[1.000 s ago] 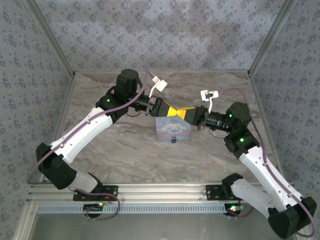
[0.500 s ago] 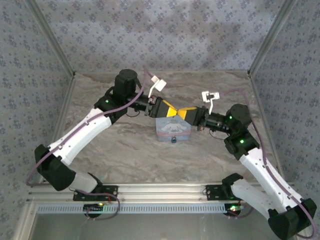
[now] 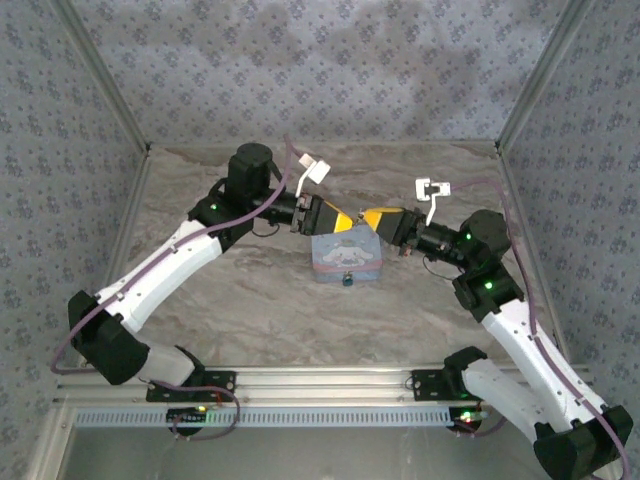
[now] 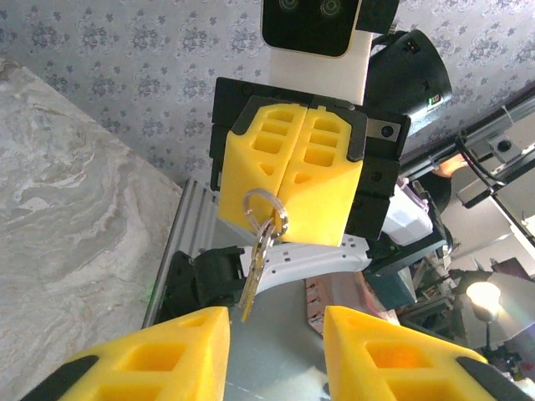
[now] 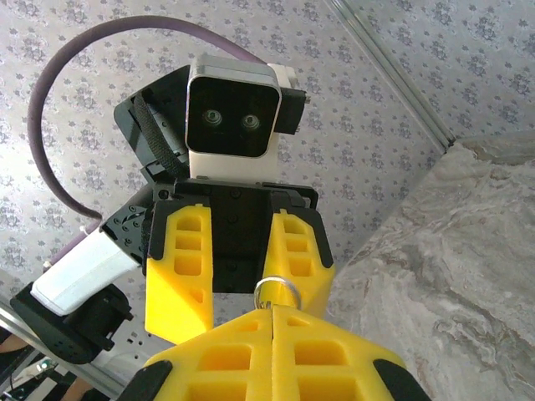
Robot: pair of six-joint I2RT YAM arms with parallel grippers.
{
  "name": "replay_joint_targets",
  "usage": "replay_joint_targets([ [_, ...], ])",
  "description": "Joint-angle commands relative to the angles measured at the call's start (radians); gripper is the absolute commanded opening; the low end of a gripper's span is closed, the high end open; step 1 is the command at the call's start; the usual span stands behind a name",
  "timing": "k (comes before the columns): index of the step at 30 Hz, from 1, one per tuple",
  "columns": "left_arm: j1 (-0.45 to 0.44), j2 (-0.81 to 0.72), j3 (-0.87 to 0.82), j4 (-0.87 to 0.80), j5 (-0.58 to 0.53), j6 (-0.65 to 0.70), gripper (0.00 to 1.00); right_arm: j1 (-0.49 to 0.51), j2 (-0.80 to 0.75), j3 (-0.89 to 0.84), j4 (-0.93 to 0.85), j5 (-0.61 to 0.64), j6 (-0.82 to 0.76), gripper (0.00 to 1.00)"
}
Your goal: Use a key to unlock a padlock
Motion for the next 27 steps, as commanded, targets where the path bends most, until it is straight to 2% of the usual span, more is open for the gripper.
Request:
replay_joint_targets([
  [1,-0.006,-0.004,0.006,0.041,0.001,-0.005,0.34,-0.002,-0.013,-0.011,0.027,0.018,0.015,0.0],
  [4,-0.013,0.005,0.008,0.041,0.001,-0.002,0.37,0.0,-0.013,-0.011,0.031,0.018,0.016,0.0],
  [13,-0.024,0.033,0.021,0.035,-0.005,-0.001,0.35,0.002,-0.012,-0.011,0.035,0.017,0.015,0.0],
  [19,-0.023,0.033,0.009,0.062,-0.007,-0.012,0.4,0.0,-0.015,-0.007,0.037,0.022,0.015,0.0],
  [27,-0.032,0.032,0.001,0.113,0.0,-0.046,0.29,0.002,-0.019,-0.025,0.055,0.036,0.026,0.0],
])
